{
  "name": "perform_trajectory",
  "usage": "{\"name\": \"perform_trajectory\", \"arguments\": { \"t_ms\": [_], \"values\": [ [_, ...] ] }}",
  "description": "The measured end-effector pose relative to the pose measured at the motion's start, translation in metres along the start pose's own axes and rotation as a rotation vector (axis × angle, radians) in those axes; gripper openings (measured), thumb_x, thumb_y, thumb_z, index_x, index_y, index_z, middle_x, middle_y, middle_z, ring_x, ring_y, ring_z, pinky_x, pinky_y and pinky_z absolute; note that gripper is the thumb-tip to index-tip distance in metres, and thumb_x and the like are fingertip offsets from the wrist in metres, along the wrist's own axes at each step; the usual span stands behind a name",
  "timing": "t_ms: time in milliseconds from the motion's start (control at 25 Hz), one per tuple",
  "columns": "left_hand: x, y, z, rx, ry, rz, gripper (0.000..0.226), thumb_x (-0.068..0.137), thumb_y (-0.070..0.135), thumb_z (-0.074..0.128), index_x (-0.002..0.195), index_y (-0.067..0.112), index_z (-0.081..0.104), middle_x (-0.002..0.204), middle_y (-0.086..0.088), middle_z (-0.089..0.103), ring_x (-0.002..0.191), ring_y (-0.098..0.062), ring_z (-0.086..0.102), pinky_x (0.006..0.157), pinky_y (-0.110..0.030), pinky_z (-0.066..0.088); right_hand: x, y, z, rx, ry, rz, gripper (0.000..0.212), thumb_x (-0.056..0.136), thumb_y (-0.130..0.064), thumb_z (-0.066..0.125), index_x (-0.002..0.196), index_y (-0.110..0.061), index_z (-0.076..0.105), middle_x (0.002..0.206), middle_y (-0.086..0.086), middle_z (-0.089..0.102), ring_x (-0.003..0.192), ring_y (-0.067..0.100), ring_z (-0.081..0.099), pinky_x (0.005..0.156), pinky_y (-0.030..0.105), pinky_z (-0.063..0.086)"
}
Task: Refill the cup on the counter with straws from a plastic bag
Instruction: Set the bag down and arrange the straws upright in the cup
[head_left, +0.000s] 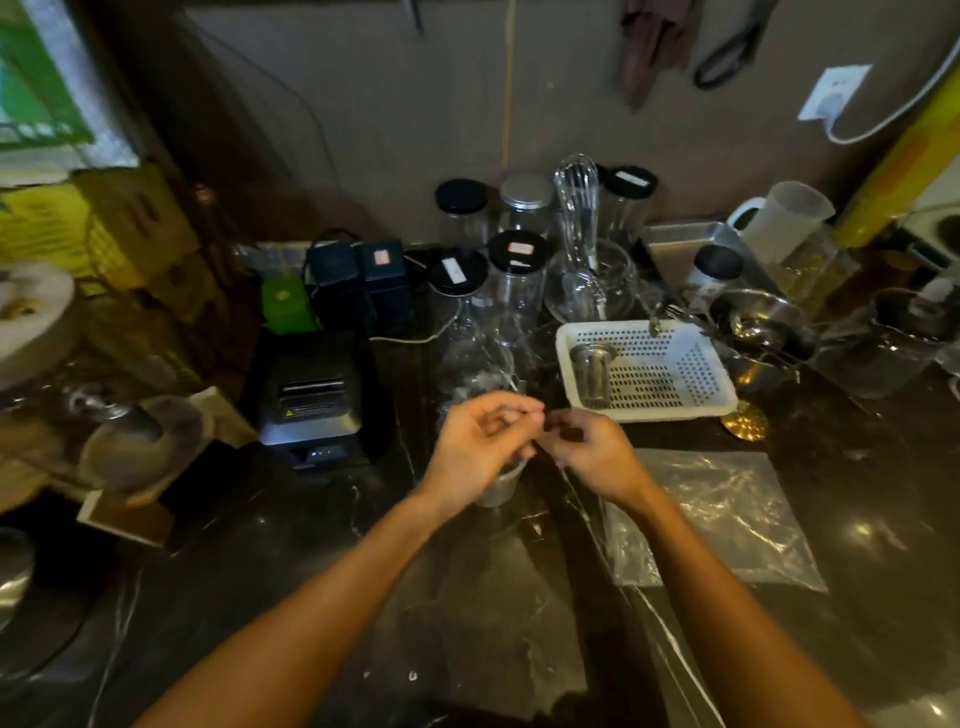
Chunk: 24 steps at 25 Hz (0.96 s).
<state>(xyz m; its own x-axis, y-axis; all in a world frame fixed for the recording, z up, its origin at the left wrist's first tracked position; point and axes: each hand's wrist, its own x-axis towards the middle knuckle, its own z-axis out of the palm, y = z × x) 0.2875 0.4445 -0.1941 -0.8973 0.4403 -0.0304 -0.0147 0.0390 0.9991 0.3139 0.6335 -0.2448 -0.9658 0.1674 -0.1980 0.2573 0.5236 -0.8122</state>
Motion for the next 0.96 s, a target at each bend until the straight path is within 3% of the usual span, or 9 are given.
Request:
{"name": "perform_trajectory", "arguments": {
  "t_ms": [120, 240, 360, 480, 560, 640, 720, 840, 960],
  "values": [
    [-0.009, -0.015, -0.037, -0.003, 0.259, 0.029, 0.010, 0.097, 0.009, 0.068, 0.087, 0.008, 0.066, 0.066, -0.015, 0.059, 0.061, -0.019, 0.059, 0.060, -0.029, 0.051, 0.014, -0.012, 0.018, 0.001, -0.052, 0.046, 0.044, 0.096, -0.034, 0.074, 0.135, -0.015, 0.066, 0.117, 0.004, 0.071, 0.102, 0.021, 0.070, 0.090, 0.041, 0.059],
    [-0.017, -0.039, -0.059, 0.001, 0.386, -0.068, 0.021, 0.092, 0.005, 0.072, 0.100, 0.016, 0.056, 0.071, -0.012, 0.051, 0.062, -0.020, 0.052, 0.062, -0.028, 0.050, 0.027, -0.016, 0.026, -0.001, -0.062, 0.051, 0.041, 0.096, -0.030, 0.075, 0.134, -0.018, 0.066, 0.115, 0.001, 0.072, 0.109, 0.020, 0.070, 0.087, 0.030, 0.055],
    [-0.012, -0.061, -0.067, 0.133, 0.346, -0.218, 0.048, 0.086, 0.007, 0.080, 0.122, 0.017, 0.050, 0.082, -0.010, 0.057, 0.068, -0.014, 0.060, 0.065, -0.025, 0.053, 0.037, -0.023, 0.029, -0.009, -0.051, 0.034, 0.039, 0.095, -0.026, 0.076, 0.132, -0.020, 0.066, 0.109, 0.001, 0.070, 0.102, 0.017, 0.068, 0.083, 0.026, 0.053],
    [0.000, -0.067, -0.068, 0.193, 0.249, -0.235, 0.043, 0.088, 0.009, 0.079, 0.125, 0.012, 0.057, 0.087, -0.010, 0.062, 0.061, -0.002, 0.065, 0.053, -0.015, 0.052, 0.042, -0.030, 0.032, -0.051, -0.031, 0.006, 0.043, 0.094, -0.028, 0.076, 0.135, -0.021, 0.063, 0.105, -0.002, 0.066, 0.100, 0.016, 0.067, 0.085, 0.028, 0.053],
    [0.008, -0.065, -0.067, 0.179, 0.223, -0.219, 0.037, 0.091, 0.009, 0.076, 0.124, 0.010, 0.060, 0.087, -0.008, 0.063, 0.061, 0.002, 0.067, 0.052, -0.012, 0.051, 0.039, -0.033, 0.032, -0.040, 0.008, -0.005, 0.045, 0.093, -0.029, 0.078, 0.132, -0.025, 0.056, 0.096, -0.008, 0.064, 0.092, 0.008, 0.066, 0.077, 0.022, 0.051],
    [0.016, -0.066, -0.067, 0.189, 0.218, -0.195, 0.034, 0.091, 0.010, 0.075, 0.122, 0.009, 0.063, 0.089, -0.008, 0.065, 0.067, -0.003, 0.070, 0.057, -0.014, 0.054, 0.033, -0.034, 0.031, -0.058, 0.131, -0.040, 0.047, 0.091, -0.031, 0.080, 0.127, -0.025, 0.051, 0.091, -0.011, 0.061, 0.085, 0.005, 0.063, 0.072, 0.022, 0.050],
    [0.022, -0.069, -0.068, 0.180, 0.218, -0.165, 0.024, 0.091, 0.008, 0.075, 0.114, 0.008, 0.067, 0.086, -0.009, 0.066, 0.070, -0.009, 0.070, 0.060, -0.016, 0.055, 0.025, -0.032, 0.031, -0.100, 0.239, -0.176, 0.032, 0.092, -0.029, 0.078, 0.115, -0.020, 0.057, 0.086, -0.007, 0.058, 0.079, 0.013, 0.061, 0.068, 0.030, 0.053],
    [0.029, -0.070, -0.067, 0.152, 0.193, -0.108, 0.010, 0.092, 0.002, 0.072, 0.102, 0.001, 0.072, 0.087, -0.021, 0.069, 0.080, -0.014, 0.074, 0.069, -0.021, 0.060, 0.020, -0.036, 0.036, -0.193, 0.145, -0.363, 0.022, 0.096, -0.026, 0.073, 0.115, -0.017, 0.069, 0.086, -0.004, 0.062, 0.076, 0.016, 0.061, 0.067, 0.036, 0.054],
    [0.033, -0.068, -0.065, 0.157, 0.172, -0.077, 0.011, 0.092, 0.002, 0.072, 0.102, -0.003, 0.072, 0.094, -0.026, 0.072, 0.090, -0.027, 0.075, 0.078, -0.026, 0.063, 0.025, -0.046, 0.041, -0.274, 0.108, -0.381, 0.022, 0.096, -0.025, 0.073, 0.114, -0.012, 0.070, 0.091, -0.005, 0.061, 0.082, 0.016, 0.062, 0.070, 0.036, 0.054]
  ]
}}
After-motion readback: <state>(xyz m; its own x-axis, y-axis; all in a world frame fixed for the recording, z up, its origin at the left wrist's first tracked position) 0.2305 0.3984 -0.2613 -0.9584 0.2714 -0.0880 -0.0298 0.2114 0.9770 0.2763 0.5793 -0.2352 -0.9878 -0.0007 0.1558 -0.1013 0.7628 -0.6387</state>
